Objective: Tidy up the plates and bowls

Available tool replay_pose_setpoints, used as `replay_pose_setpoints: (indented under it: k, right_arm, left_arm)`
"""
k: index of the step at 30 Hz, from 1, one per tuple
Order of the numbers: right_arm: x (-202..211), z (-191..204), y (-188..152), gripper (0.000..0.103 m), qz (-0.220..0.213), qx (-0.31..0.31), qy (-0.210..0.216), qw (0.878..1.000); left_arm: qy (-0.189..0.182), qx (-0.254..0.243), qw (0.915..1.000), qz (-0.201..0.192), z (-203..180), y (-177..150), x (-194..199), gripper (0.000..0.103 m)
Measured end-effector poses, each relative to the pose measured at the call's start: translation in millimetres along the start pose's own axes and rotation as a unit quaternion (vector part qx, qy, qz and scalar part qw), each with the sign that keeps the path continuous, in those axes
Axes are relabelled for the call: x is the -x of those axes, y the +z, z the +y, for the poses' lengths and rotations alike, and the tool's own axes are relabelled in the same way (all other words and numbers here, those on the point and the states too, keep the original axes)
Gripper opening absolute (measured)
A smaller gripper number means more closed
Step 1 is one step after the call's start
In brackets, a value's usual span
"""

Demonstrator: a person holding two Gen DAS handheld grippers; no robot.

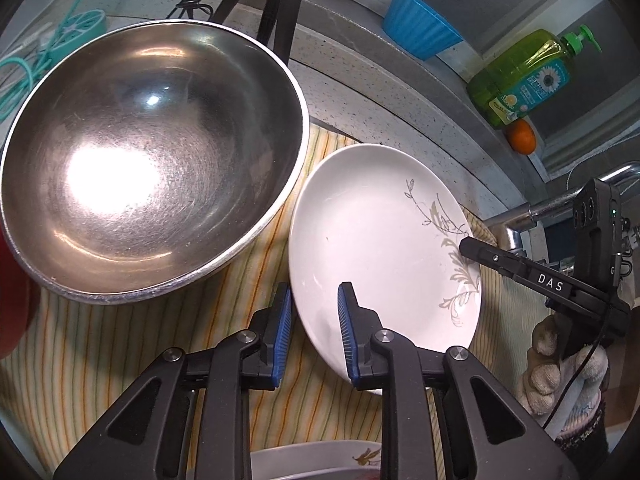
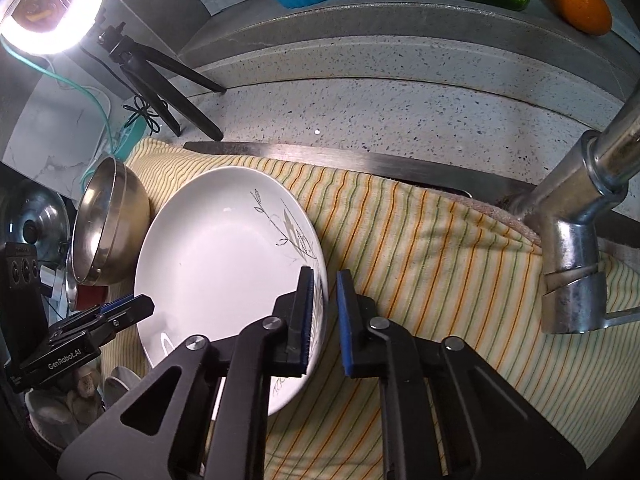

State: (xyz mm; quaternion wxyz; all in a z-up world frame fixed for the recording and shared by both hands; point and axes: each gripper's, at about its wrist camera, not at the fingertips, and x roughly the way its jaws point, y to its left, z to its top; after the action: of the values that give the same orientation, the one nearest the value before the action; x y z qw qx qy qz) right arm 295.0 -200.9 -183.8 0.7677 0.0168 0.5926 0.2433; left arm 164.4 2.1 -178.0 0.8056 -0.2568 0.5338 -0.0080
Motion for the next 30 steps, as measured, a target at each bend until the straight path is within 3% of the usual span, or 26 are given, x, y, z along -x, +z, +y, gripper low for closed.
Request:
replay_pose_setpoints:
  k: [16,30]
  right_arm:
    - [5,4,-12,0.009,0.001,0.007,-0.002,1.000]
    - [49,11,-40,0.009,-0.028,-0.007,-0.005,1.000]
  left_arm:
    - [0.002,-0.020,0.9998,-0.001,-4,-2,5,0.021]
    - [-0.017,-0.053,0.9984,-0.010,-11,-14,33,0.021]
